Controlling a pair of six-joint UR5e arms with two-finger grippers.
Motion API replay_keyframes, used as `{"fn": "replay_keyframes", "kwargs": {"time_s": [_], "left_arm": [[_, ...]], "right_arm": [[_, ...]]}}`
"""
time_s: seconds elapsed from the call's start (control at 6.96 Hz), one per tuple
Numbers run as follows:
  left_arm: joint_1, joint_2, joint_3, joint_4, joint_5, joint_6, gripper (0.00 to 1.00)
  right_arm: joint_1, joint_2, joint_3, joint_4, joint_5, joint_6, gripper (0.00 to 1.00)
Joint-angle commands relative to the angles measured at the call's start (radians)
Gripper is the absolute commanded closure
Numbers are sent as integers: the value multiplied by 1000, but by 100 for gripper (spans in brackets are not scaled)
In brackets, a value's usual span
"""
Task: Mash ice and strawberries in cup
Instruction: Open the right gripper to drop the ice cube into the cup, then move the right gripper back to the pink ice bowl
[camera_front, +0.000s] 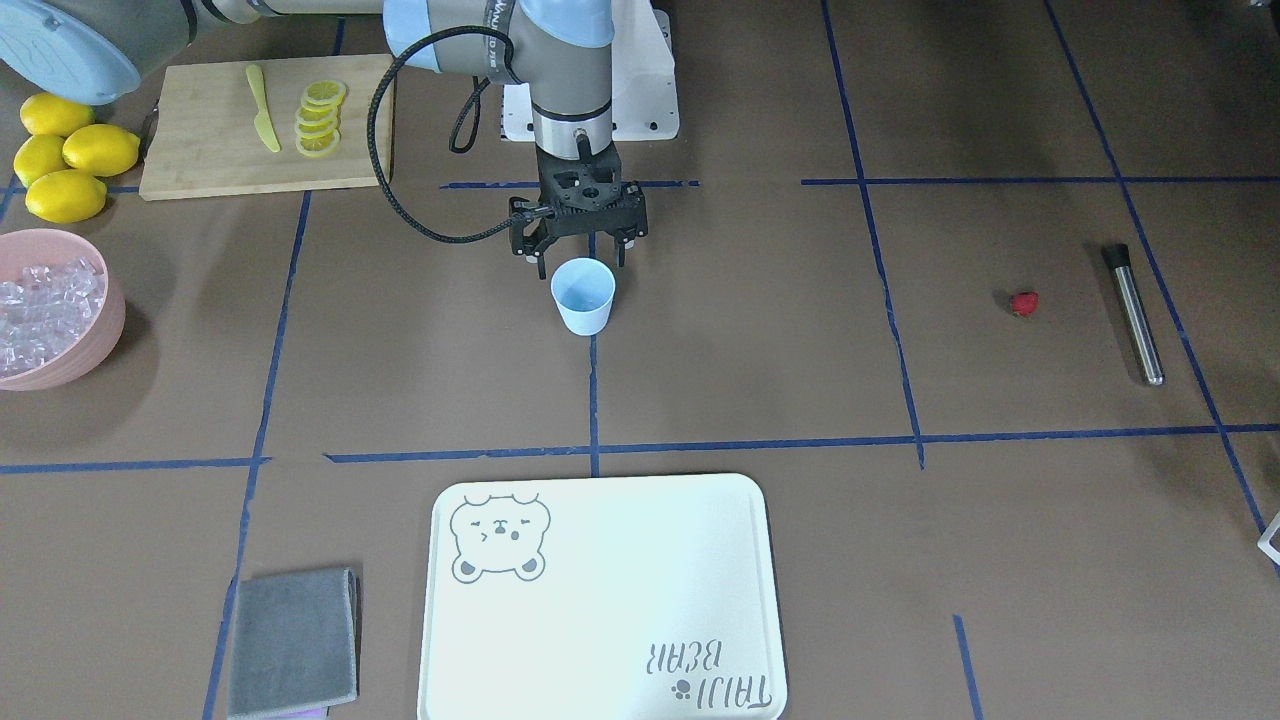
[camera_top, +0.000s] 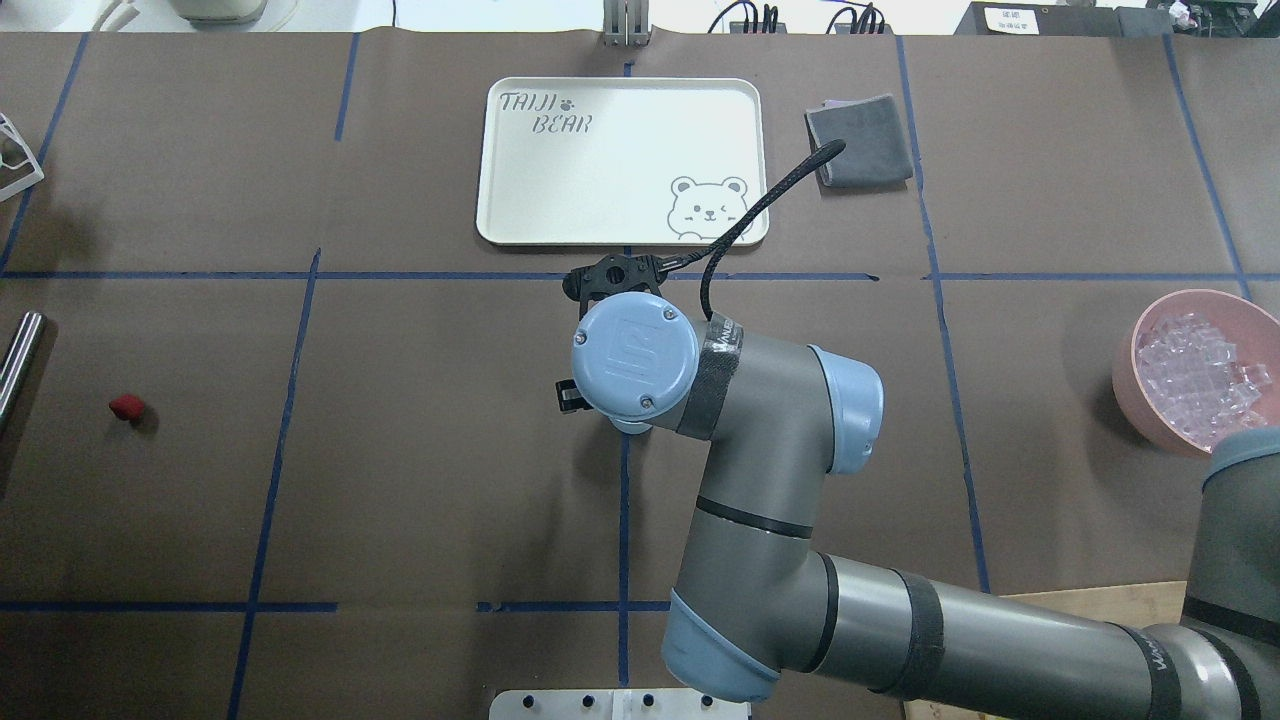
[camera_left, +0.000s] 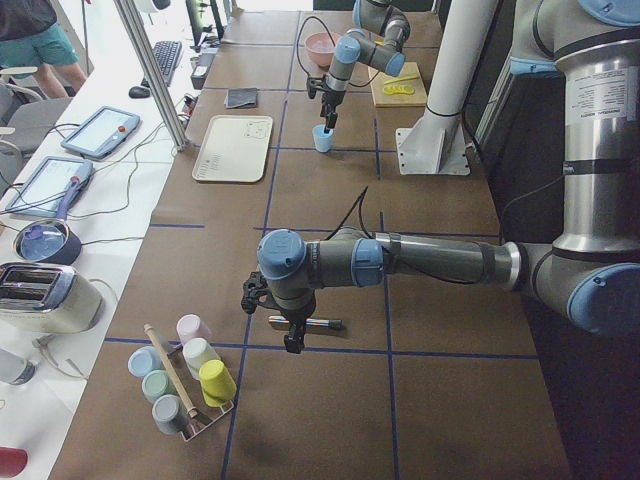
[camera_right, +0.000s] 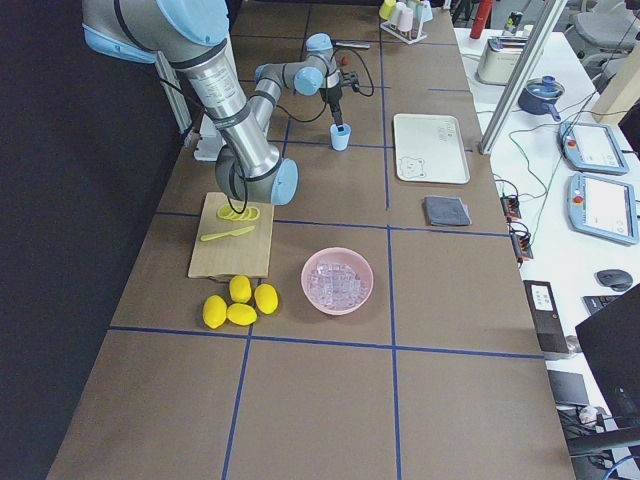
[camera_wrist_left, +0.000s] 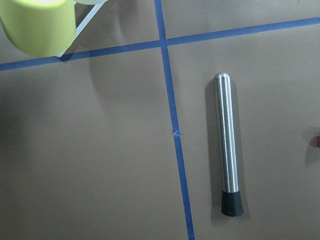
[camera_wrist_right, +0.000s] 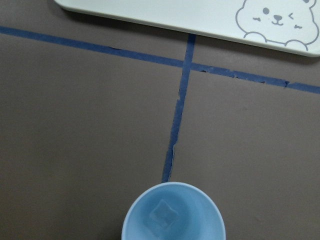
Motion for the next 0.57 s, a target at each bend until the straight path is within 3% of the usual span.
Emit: {"fn": "replay_keyframes", "kwargs": {"time_s": [0.0,0.43], "left_arm": [[0,0,9,0,0,1,0],[-1,9,1,0,0,3,0]], "right_arm": [[109,-66,82,-6,113,-58,1],[277,-237,173,5,217,-349,1]]}}
